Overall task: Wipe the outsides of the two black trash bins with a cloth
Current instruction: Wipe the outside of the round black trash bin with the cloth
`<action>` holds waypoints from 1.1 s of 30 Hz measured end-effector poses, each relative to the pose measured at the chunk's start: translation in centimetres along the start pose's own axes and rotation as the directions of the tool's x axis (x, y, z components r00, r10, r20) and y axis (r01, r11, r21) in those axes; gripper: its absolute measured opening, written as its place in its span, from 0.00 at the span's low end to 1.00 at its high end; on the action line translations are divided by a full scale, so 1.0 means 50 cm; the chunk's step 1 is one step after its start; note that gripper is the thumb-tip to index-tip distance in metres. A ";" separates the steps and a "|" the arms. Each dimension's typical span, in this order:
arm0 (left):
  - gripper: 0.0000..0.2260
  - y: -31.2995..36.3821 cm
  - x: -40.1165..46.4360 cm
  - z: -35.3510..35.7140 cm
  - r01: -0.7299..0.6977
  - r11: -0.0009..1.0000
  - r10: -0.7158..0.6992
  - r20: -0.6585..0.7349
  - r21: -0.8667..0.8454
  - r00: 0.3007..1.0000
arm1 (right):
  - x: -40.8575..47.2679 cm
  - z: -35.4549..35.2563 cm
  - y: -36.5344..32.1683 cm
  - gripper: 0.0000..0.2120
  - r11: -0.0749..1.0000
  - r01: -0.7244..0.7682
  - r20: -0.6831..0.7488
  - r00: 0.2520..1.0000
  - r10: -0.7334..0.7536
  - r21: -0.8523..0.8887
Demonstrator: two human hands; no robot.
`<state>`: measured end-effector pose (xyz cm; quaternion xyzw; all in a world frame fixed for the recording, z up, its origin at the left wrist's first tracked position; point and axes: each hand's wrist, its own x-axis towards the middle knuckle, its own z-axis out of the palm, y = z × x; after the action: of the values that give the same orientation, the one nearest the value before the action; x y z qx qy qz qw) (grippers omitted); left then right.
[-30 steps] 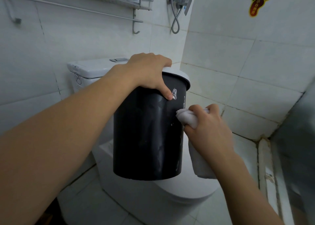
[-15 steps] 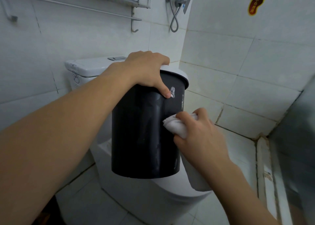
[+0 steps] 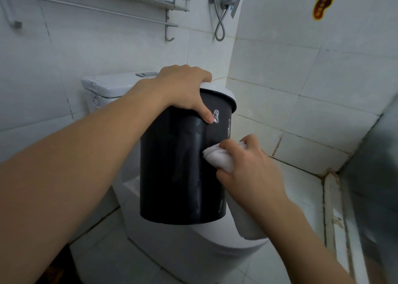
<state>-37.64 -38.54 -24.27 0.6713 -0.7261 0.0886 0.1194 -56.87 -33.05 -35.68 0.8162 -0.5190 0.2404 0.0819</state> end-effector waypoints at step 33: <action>0.15 -0.005 -0.005 -0.007 -0.017 0.997 0.016 -0.010 -0.075 1.000 | 0.095 -0.053 0.016 0.15 0.990 -0.066 -0.065 0.995 0.075 0.122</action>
<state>-37.37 -38.22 -23.99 0.6599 -0.7338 0.0655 0.1472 -56.75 -36.25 -31.22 0.7920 -0.5290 0.3018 0.0422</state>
